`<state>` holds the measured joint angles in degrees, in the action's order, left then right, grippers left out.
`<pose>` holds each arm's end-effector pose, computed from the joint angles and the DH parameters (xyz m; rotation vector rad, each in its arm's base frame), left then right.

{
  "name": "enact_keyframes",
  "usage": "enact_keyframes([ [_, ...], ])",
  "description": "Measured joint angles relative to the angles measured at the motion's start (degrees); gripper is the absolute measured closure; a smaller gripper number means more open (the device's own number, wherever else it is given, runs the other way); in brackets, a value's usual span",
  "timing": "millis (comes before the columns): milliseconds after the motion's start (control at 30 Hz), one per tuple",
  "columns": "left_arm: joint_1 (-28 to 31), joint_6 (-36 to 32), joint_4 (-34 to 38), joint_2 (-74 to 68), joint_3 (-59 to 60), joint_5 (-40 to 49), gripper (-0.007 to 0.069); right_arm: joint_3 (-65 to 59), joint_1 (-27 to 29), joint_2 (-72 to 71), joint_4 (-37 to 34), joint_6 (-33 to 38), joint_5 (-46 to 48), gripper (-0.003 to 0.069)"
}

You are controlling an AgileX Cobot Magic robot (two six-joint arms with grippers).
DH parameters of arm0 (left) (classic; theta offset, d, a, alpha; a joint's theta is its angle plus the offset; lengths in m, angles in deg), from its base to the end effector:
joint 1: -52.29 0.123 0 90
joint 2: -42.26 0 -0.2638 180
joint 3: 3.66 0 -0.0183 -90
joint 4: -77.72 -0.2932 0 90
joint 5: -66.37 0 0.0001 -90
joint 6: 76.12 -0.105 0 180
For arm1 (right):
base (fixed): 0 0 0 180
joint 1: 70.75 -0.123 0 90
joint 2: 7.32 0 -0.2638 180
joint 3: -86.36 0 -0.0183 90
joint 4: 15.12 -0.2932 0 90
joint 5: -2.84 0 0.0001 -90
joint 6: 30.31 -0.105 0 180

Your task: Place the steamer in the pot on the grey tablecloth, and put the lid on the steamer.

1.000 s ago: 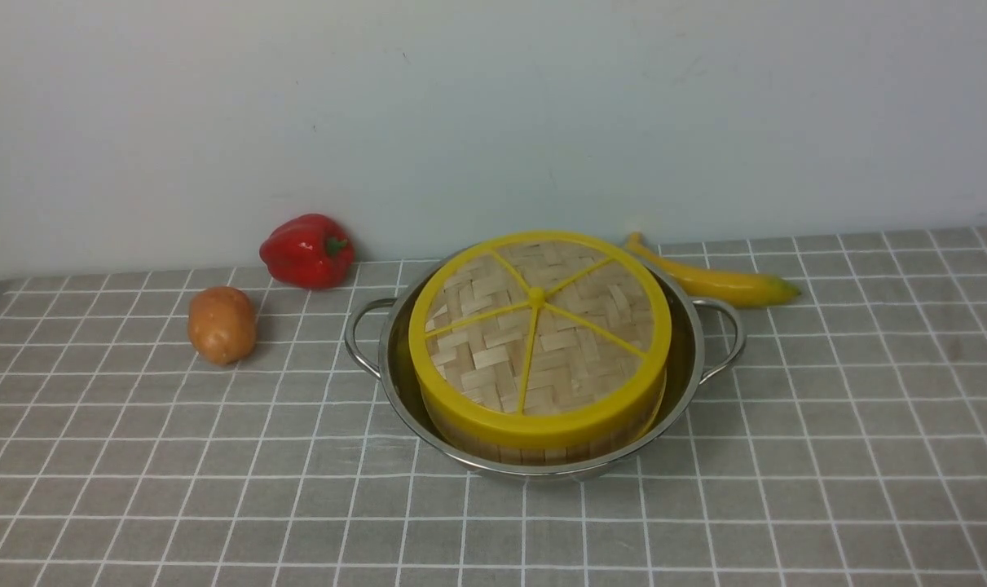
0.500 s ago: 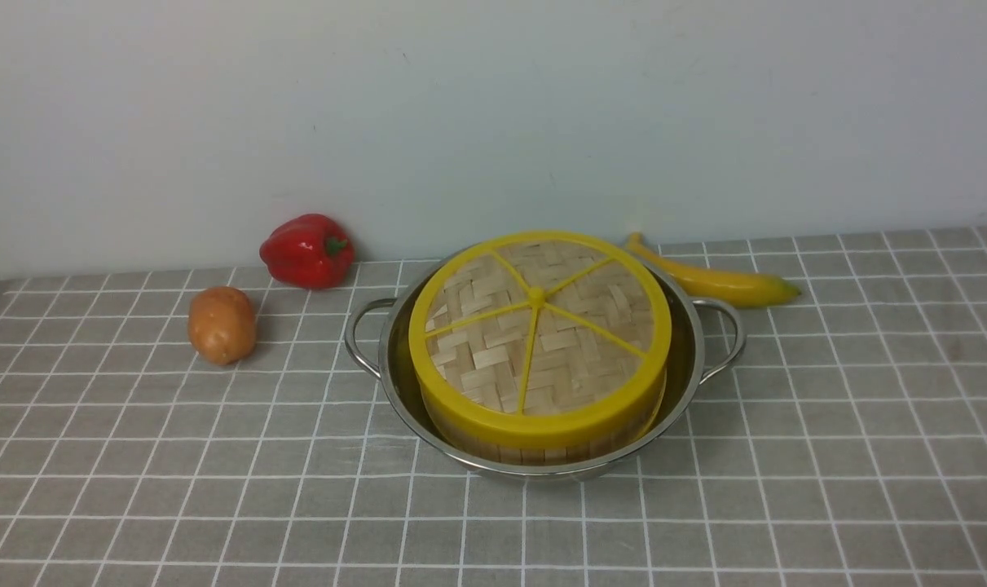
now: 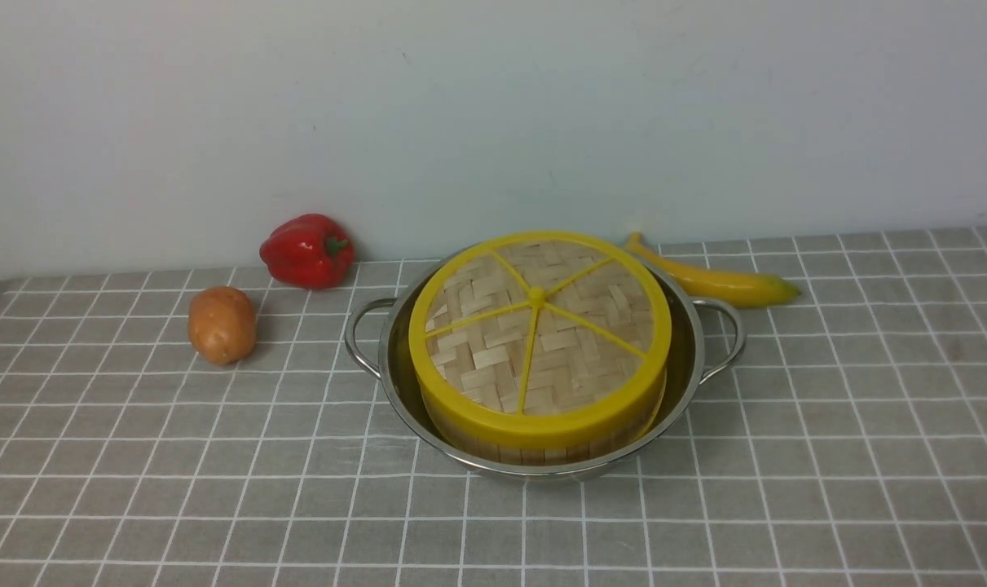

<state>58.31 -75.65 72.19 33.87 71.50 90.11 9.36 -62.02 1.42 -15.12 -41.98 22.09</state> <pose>0.1274 0.0175 0.1815 -0.0501 1.8732 0.1640 0.1302 -0.0200 0.1759 0.3245 1.8036 0.0361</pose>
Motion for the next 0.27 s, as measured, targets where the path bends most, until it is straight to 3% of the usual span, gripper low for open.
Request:
enact_keyframes([
  [267,0.00,0.00,0.00,0.00,0.00,0.00,0.0498,0.00,0.00,0.00,0.00,0.00,0.00,0.0416],
])
